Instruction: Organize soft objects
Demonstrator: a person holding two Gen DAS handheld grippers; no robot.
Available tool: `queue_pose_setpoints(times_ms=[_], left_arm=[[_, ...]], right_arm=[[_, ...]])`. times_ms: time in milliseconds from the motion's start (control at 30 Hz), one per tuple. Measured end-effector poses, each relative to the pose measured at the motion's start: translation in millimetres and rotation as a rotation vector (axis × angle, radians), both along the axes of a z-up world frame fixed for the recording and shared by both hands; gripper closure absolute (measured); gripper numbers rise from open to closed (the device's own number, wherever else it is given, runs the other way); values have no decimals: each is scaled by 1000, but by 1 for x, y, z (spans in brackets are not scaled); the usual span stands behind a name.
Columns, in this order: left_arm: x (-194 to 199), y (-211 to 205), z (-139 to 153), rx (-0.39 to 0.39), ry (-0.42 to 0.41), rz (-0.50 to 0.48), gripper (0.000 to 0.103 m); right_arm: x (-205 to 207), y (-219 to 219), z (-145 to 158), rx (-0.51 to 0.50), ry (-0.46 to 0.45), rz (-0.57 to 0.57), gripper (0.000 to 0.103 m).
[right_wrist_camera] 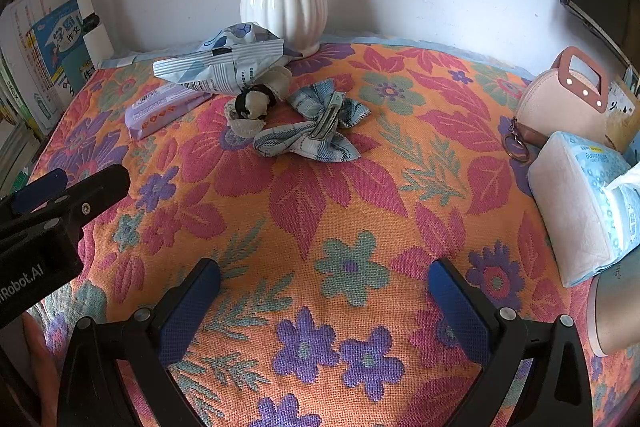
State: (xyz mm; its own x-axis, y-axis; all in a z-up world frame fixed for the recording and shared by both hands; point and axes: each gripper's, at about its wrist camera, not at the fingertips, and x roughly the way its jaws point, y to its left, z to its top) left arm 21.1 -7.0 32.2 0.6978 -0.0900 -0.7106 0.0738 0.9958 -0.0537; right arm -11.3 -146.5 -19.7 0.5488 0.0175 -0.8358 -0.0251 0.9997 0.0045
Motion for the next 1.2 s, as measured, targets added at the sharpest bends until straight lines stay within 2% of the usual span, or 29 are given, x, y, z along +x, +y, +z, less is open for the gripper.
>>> queue_pose_setpoints(times_ms=[1200], left_arm=[[-1,-6,-3,28,-3,-22,11]], right_arm=[[0,0,0,1,2,-4,0]])
